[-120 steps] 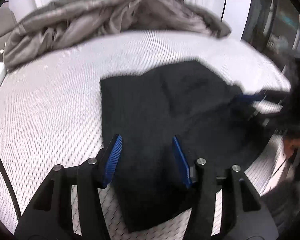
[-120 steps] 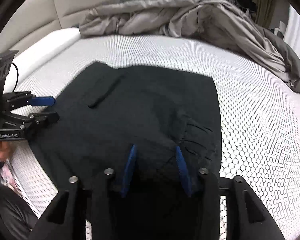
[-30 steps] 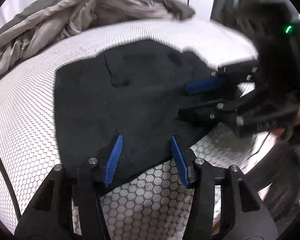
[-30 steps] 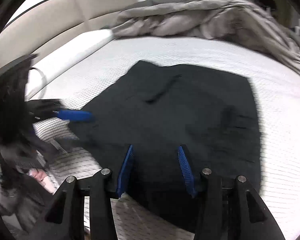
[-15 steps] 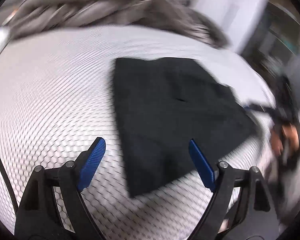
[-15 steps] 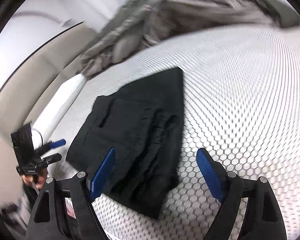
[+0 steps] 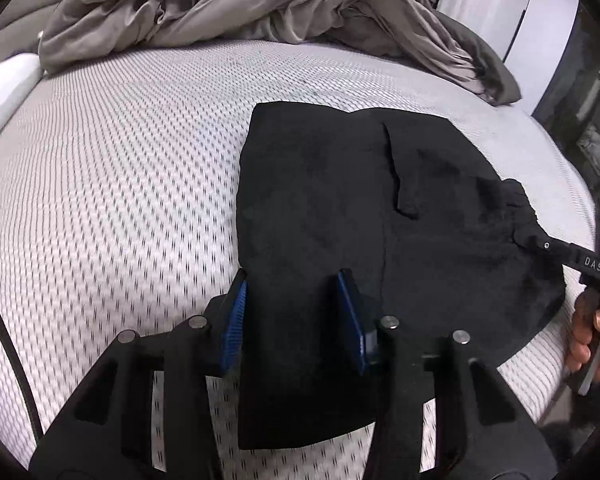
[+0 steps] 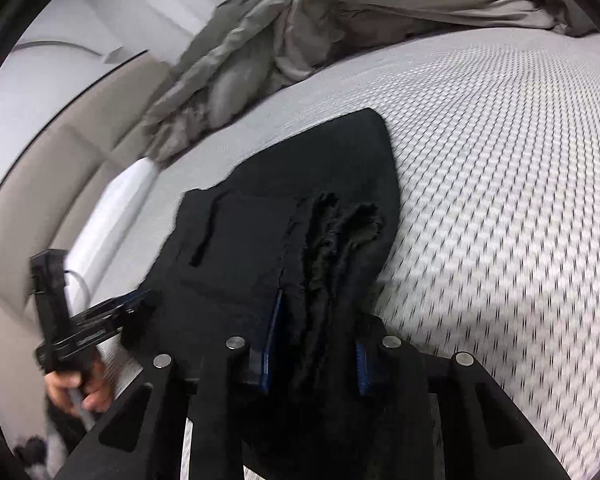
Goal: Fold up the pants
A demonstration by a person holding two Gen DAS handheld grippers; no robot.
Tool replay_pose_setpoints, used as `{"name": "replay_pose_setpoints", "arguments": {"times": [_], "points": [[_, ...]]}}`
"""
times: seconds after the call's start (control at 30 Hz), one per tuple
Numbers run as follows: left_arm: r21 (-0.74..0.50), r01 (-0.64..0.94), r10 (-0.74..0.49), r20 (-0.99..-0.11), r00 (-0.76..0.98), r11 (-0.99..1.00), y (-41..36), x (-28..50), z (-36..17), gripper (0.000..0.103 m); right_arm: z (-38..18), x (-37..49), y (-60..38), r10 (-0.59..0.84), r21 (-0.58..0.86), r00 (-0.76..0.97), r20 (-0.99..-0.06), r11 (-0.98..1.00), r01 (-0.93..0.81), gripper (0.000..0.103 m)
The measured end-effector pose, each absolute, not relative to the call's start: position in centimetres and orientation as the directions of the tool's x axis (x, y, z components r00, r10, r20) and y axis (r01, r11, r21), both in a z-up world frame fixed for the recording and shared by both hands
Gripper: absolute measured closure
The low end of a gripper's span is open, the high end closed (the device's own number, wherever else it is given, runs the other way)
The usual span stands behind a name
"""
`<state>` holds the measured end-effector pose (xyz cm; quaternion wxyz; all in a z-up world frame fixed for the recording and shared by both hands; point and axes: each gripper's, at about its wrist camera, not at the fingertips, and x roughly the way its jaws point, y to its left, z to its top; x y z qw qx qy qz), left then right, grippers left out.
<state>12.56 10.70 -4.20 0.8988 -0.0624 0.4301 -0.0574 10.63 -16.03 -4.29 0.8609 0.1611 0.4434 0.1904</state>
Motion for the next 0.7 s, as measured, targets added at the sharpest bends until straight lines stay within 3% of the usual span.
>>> {"name": "replay_pose_setpoints", "arguments": {"times": [0.17,0.27,0.33,0.37,0.43,0.47,0.5,0.6,0.7], "points": [[-0.134,0.052,-0.136,-0.76,0.636,0.99,10.0,14.3,-4.5,0.063,-4.5,12.1,-16.1,0.419,0.403,0.546,-0.726,0.902,-0.156,0.071],[-0.084,0.065,-0.106,-0.751,0.651,0.994,9.5,13.2,-4.4,0.062,-4.1,12.1,-15.8,0.381,0.346,0.551,-0.743,0.923,-0.171,0.051],[-0.037,0.051,-0.062,-0.735,0.676,0.998,9.4,11.9,-3.7,0.06,-3.7,11.5,-16.1,0.35,0.31,0.563,-0.749,0.936,-0.169,0.029],[-0.03,0.045,-0.053,-0.725,0.686,0.999,9.6,10.8,-3.4,0.056,-3.2,10.9,-16.2,0.317,0.269,0.586,-0.746,0.948,-0.17,0.025],[-0.032,0.024,-0.039,-0.697,0.716,0.999,9.9,9.1,-2.6,0.027,-2.2,9.5,-16.4,0.289,0.22,0.626,-0.724,0.957,-0.186,0.015],[-0.032,0.009,-0.029,-0.681,0.732,0.999,10.1,8.2,-2.1,0.02,-1.5,8.5,-16.4,0.274,0.194,0.655,-0.704,0.962,-0.194,0.01],[-0.031,-0.007,-0.015,-0.661,0.751,0.999,10.0,7.6,-1.5,0.015,-1.0,7.7,-16.5,0.263,0.179,0.671,-0.693,0.965,-0.194,0.002],[-0.018,-0.001,-0.009,-0.594,0.804,1.0,9.3,4.8,0.5,0.0,0.5,4.9,-16.7,0.28,0.17,0.712,-0.645,0.96,-0.224,0.0],[0.02,-0.012,0.021,-0.524,0.851,1.0,8.4,1.6,1.3,0.001,2.6,2.2,-16.2,0.342,0.184,0.743,-0.576,0.939,-0.29,0.0]]}}
